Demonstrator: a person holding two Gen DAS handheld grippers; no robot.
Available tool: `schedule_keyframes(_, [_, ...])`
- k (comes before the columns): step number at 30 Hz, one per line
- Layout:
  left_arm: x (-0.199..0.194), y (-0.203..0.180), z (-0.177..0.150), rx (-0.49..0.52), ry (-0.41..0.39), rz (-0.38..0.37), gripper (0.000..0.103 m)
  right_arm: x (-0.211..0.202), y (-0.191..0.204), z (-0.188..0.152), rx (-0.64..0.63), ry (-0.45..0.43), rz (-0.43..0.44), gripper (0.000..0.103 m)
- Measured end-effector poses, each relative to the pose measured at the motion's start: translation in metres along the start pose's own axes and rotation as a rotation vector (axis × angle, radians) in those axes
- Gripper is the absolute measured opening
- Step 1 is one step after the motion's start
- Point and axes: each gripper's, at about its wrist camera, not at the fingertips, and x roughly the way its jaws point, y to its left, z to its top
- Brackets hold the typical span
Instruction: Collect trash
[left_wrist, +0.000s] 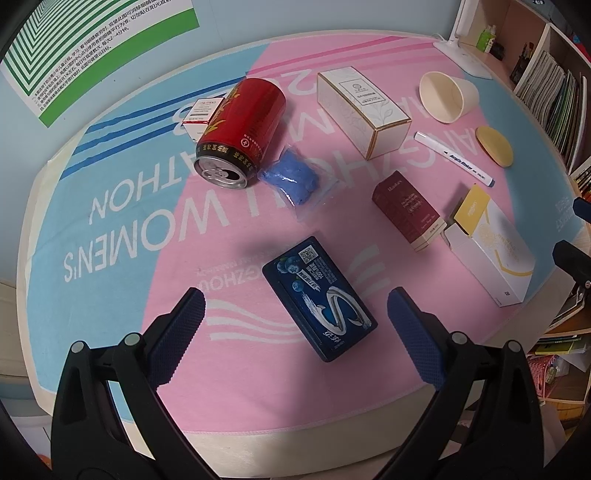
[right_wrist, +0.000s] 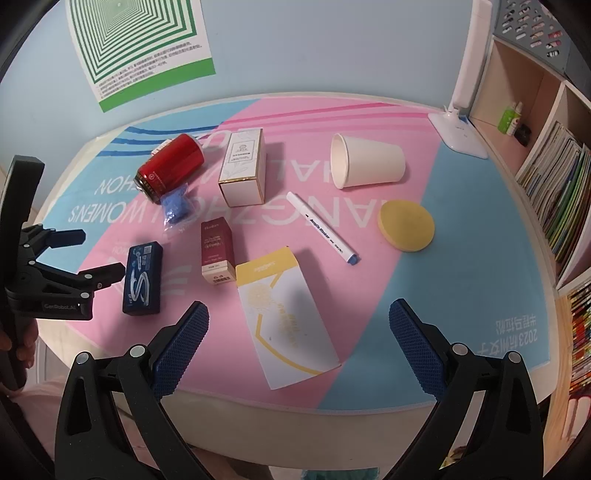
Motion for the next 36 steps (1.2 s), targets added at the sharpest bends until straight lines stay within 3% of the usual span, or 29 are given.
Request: schedule_keyframes(36, [0.0054, -0.0046, -0.0004, 0.009, 0.019, 0.005, 0.097, 0.0074, -0.0002, 0.0004, -0.01, 0.033, 0.012, 0.097])
